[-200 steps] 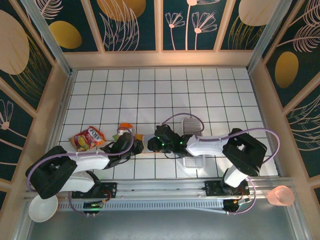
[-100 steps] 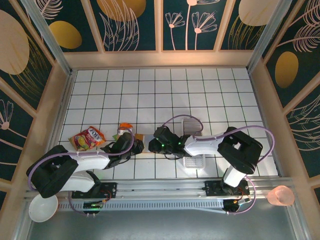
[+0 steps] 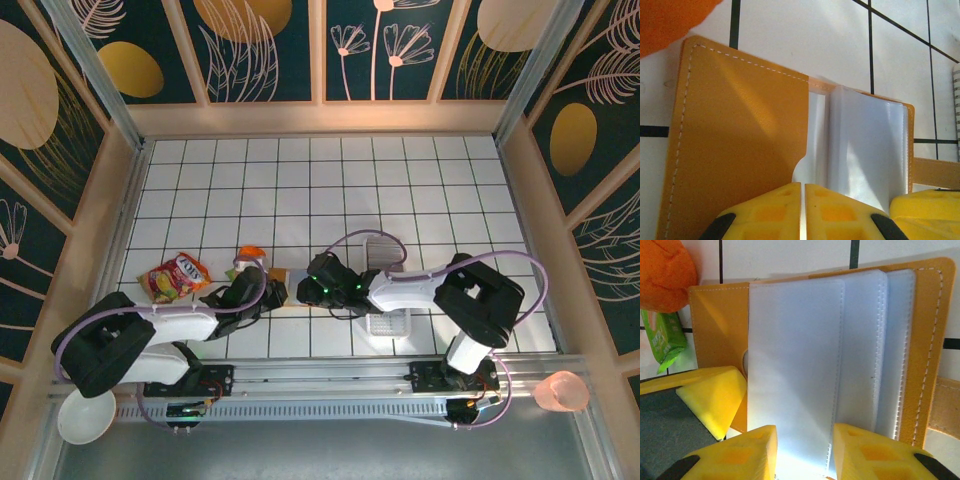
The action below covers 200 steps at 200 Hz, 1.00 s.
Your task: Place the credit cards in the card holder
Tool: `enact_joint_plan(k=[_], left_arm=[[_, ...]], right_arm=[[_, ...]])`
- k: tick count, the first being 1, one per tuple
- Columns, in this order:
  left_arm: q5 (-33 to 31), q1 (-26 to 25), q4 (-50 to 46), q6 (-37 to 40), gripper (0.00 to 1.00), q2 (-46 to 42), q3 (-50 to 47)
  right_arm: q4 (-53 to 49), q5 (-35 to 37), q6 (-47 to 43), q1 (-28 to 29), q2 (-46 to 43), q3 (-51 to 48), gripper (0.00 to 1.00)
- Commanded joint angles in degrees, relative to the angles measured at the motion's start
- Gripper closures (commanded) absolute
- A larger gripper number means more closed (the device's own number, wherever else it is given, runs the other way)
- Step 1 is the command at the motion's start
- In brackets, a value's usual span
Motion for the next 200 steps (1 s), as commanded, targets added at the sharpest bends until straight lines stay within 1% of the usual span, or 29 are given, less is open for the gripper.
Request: enact_joint_plan(k=[1,49,101,134,200], left_arm=[[1.8,-0.1,-2.7,-1.5,0.90,0.6,-2.3],[3.5,0.0,-0.4,-2.3,0.91,2.6,-2.5],[3.7,-0.1,0.6,-3.0,0.92,1.6,-3.3],[3.3,-0.1,0.5,-3.3,0.92,0.2,-3.5],[2.2,-0.1,-1.1,-3.7,0.92,-2.5,-3.7]], right_arm=[[1.6,0.3,1.1,0.3,0.7,0.3,0.65],[5.3,-1.8,2.2,0.4,1.8,0.6,0.65],[8.7,-3.4,3.7,0.4,3.2,0.3,0.65],[14.2,-4.2,5.4,0.4,2.1,-1.2,0.66],[15.6,-4.0,5.8,0.3,2.0,-0.9,0.71]])
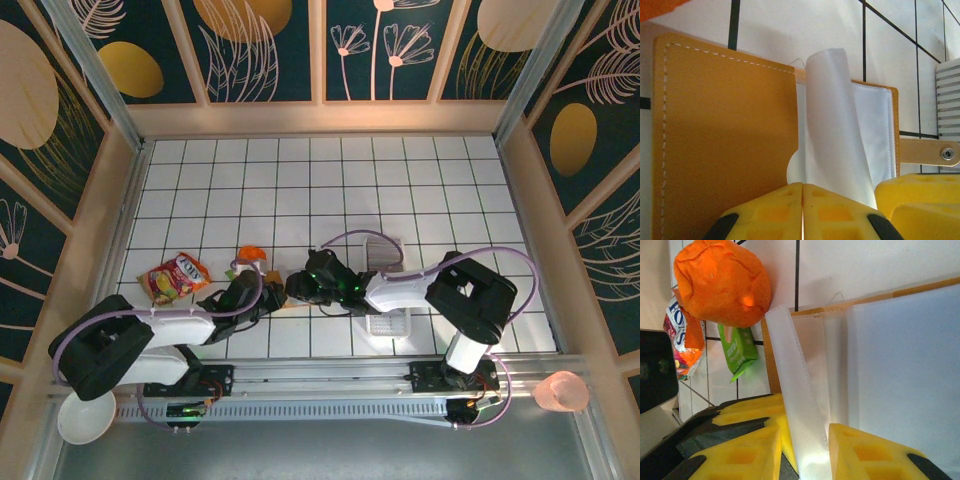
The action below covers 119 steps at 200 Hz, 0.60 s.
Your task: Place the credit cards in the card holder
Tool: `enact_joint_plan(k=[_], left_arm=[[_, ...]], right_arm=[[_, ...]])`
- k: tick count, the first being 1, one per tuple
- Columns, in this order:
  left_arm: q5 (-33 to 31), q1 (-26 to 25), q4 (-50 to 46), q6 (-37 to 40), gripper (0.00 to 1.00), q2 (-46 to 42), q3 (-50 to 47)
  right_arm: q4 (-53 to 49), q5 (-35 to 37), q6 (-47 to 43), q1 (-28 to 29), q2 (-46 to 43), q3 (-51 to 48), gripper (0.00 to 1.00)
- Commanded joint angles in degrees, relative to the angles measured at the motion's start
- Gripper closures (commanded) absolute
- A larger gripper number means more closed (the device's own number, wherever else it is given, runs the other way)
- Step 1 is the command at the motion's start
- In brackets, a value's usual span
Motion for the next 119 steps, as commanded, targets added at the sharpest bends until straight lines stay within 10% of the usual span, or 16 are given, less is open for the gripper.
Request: enact_joint_plan(k=[1,119], left_arm=[[0.4,-0.1,-4.0,-0.8,0.92,-1.0,-1.1],[-7.0,-0.1,-13.3,-2.8,0.83,-16.1,-1.6]], right_arm=[[1.9,-0.1,0.9,0.4,-0.3,-0.4,0.72],[2.4,-1.5,0.8,0.4,2.6,0.7,0.79]])
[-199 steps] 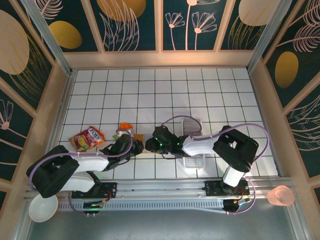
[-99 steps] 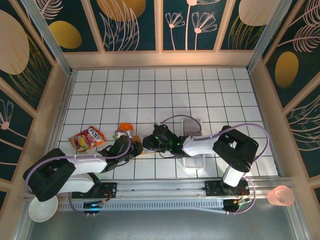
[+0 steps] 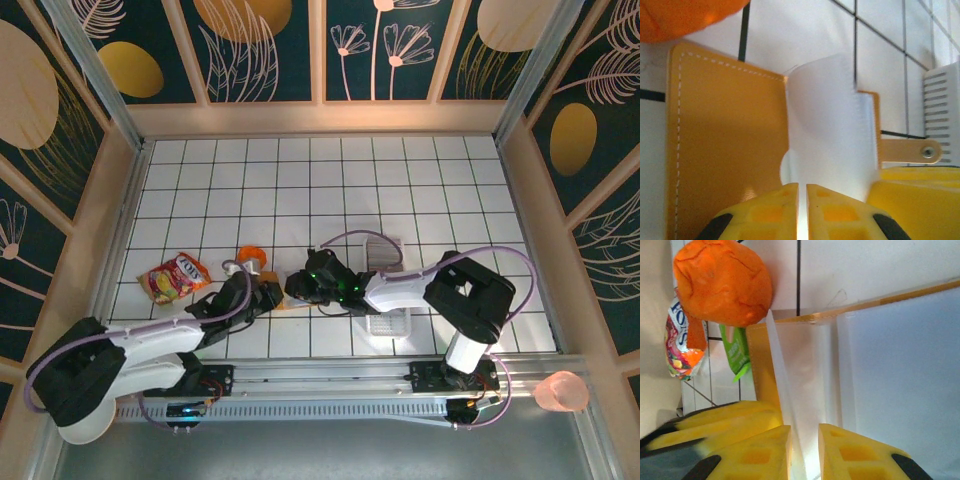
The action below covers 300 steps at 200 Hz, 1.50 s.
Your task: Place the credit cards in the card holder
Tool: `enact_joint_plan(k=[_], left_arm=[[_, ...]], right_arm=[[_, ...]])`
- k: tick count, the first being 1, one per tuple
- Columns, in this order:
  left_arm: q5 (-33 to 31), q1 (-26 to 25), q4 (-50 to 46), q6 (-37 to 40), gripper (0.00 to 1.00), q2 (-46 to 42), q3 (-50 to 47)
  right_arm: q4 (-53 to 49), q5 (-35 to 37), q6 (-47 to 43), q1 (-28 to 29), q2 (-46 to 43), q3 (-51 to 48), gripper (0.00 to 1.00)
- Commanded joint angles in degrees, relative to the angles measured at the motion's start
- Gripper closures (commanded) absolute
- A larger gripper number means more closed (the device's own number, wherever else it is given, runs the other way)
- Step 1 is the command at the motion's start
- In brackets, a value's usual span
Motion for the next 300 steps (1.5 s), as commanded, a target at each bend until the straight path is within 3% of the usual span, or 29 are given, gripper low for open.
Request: enact_joint_plan(k=[1,29,57,78,97,127,175,206,223,247,300], left_arm=[[-4.6,-0.1,-5.8,-1.4,0.82,-3.9,-0.7],[-11.8,-0.1,-15.6,-2.0,0.77,-9.3,0.0],[-17.1,-0.1,-21.4,-1.7,0.63,-13.0,0.4],[-21.5,0.8,-26.9,-4.3,0.45,-13.2,1.1],[-20.2,2.4,-25.7,-3.9,0.37,-14.9,1.0],[-13.6,6.7,-20.9,-3.3,0.34,-17.1,-0.3],[-3.9,8.2,-11.7,-2.3,0.32,-14.1,-0.7],[-3.2,8.2,-11.8,-1.1,0.38,-10.5,0.5],[-2.6,8.1,-11.0,-0.7,0.39,-8.7,0.2],[-0.9,8.2,-9.7,0.4,0.55,-6.6,0.1],[2.8,8.2,-7.7,5.5,0.54,-3.9,0.2]], right_arm=[[1.3,-1.0,-0.1,0.4,1.4,0.8,0.79],[3.3,-2.5,-1.2,0.7,2.0,1.5,0.78],[4.5,-4.4,-3.0,1.7,3.7,3.6,0.75],[5.0,-5.2,-3.7,2.7,4.8,5.1,0.71],[5.4,-5.8,-4.0,3.4,5.6,5.6,0.68],[5.1,-6.8,-4.6,3.7,6.2,5.4,0.64],[3.5,-5.9,-6.5,3.7,4.5,4.5,0.63],[3.2,-5.4,-8.7,3.8,1.6,3.8,0.68],[0.3,-3.3,-10.4,3.7,-1.0,3.3,0.69],[-5.6,0.4,-14.3,3.7,-5.6,2.8,0.70],[-20.3,12.0,-29.9,3.5,-19.2,2.2,0.70]])
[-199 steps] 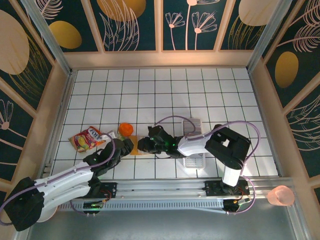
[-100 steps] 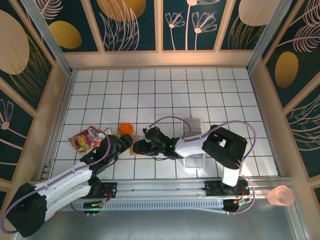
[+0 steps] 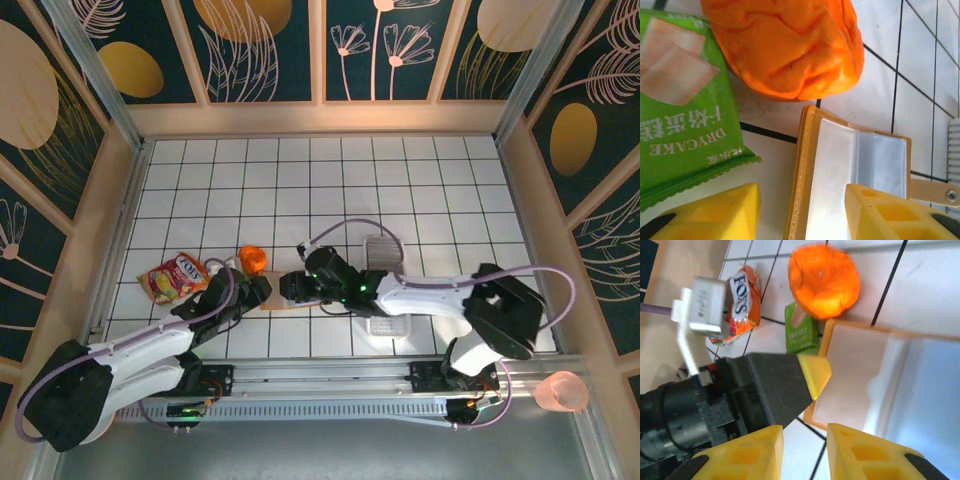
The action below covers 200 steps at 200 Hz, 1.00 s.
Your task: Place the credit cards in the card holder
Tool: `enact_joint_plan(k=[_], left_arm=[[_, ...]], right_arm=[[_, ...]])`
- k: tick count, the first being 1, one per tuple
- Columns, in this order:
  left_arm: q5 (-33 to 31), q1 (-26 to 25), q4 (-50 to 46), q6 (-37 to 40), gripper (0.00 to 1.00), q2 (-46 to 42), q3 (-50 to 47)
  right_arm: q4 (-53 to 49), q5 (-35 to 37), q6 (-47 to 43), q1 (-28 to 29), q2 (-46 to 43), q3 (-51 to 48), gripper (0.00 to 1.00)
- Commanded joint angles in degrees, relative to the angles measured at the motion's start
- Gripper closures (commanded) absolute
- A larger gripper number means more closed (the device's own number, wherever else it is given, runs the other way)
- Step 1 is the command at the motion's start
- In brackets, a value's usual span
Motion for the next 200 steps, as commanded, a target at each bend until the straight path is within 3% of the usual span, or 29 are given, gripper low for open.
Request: enact_joint_plan(k=[1,48,81,132,152,175,200], left_arm=[[2.1,0.2,1.8,3.7,0.54,0.5,0.4],[2.5,0.2,2.3,6.8,0.63,3.6,1.2],[5.0,0.2,3.7,9.2,0.84,6.3,2.4],[12.7,0.1,9.0,12.1,1.00,9.5,1.7],[14.3,0.1,9.0,13.4,1.00,9.6,1.4],[16.0,0.1,8.8,13.2,0.99,7.6,0.3],[14.4,0.1,8.4,11.2,0.93,3.5,-1.9]], right_arm=[[-9.7,8.4,-12.1,0.1,-6.6,-0.5,0.70],[-19.3,15.6,-35.5,0.1,-19.2,-0.7,0.65],[-25.6,8.5,-52.6,0.4,-28.4,-1.7,0.59],[-39.6,9.1,-73.3,0.5,-39.8,0.2,0.56],[-48.0,10.5,-78.3,0.5,-40.9,2.0,0.55],[-54.7,12.8,-81.1,0.5,-41.3,2.6,0.27],[-57.2,14.6,-83.7,0.5,-41.5,0.1,0.26]])
